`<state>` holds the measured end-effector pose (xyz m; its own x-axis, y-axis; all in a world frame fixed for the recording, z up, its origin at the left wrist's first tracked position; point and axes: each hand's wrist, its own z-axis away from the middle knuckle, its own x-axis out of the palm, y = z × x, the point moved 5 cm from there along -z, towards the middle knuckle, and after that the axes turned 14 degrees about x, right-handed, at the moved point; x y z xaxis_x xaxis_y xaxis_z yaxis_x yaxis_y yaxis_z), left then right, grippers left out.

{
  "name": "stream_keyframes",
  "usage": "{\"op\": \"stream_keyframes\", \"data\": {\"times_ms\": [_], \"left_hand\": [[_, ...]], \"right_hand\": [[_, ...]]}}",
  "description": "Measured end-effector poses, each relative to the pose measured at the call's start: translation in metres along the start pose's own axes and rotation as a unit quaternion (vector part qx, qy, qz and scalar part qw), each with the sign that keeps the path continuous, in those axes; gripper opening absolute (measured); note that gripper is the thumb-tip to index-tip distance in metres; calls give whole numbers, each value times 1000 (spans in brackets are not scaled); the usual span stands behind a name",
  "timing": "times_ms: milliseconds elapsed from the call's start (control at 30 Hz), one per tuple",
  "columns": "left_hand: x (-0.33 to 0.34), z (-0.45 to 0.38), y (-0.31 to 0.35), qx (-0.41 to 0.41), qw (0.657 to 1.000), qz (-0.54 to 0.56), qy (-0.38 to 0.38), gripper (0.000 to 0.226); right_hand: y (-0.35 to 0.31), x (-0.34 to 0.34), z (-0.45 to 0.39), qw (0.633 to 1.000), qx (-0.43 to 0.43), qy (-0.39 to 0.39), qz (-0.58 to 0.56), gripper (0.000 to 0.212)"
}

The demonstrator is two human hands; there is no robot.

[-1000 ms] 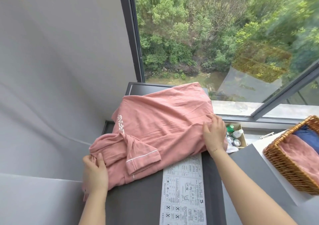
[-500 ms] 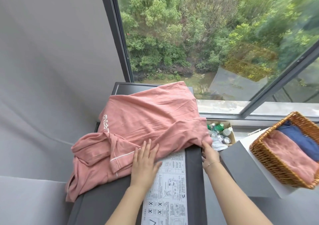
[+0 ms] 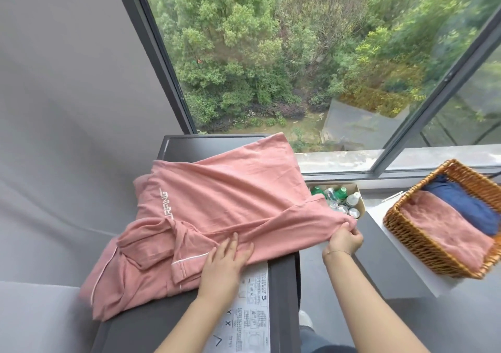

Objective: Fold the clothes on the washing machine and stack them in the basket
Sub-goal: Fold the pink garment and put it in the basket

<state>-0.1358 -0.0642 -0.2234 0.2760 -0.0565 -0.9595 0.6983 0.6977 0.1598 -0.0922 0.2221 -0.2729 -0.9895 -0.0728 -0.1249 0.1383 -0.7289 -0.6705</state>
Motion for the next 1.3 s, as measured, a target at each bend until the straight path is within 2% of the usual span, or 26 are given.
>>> {"op": "stream_keyframes", "data": {"times_ms": [133,200,267,367,433,500,633,700,800,867,967,1033,1133,1200,1300], "left_hand": [[-4,6,37,23,998,35,-57,57],[-16,3,37,11,998,64,-24,49],[-31,-3,25,0,991,116,59,41],[-46,-16,2,-37,979,123,157,18],[-44,-23,-9,-69,975,136,160,11],[-38,-28,-14,-77,977,148,135,10],[-35,-32,-16,-66,975,151,149,3],[-34,-32,-15,-55,974,152,158,3],[-36,-33,-16,-34,963,206,171,9],[-39,-32,-19,-41,951,254,170,9],[-39,-28,-26,-78,933,311,163,10],[-36,-26,-31,-107,923,339,150,13],[-28,-27,-37,-165,908,360,140,14],[-21,-29,-38,-185,908,359,111,12],[-17,-36,-37,-167,931,318,62,8]], "right_hand": [[3,-24,-17,999,7,27,20,32],[3,-27,-22,996,3,17,82,38],[-2,-22,-23,980,-70,-32,184,44],[-13,4,-6,899,-217,-185,331,45],[-15,24,9,837,-269,-275,389,48],[-16,41,20,787,-303,-325,429,45],[-10,66,23,714,-296,-353,527,36],[-9,73,18,681,-299,-336,578,33],[-16,73,10,642,-328,-283,633,13],[-23,68,10,633,-339,-289,633,9],[-38,60,8,630,-343,-342,606,18],[-52,60,5,649,-344,-359,576,24],[-71,67,6,692,-348,-344,531,28],[-76,72,13,711,-328,-333,525,29],[-74,77,25,685,-291,-361,562,27]]}}
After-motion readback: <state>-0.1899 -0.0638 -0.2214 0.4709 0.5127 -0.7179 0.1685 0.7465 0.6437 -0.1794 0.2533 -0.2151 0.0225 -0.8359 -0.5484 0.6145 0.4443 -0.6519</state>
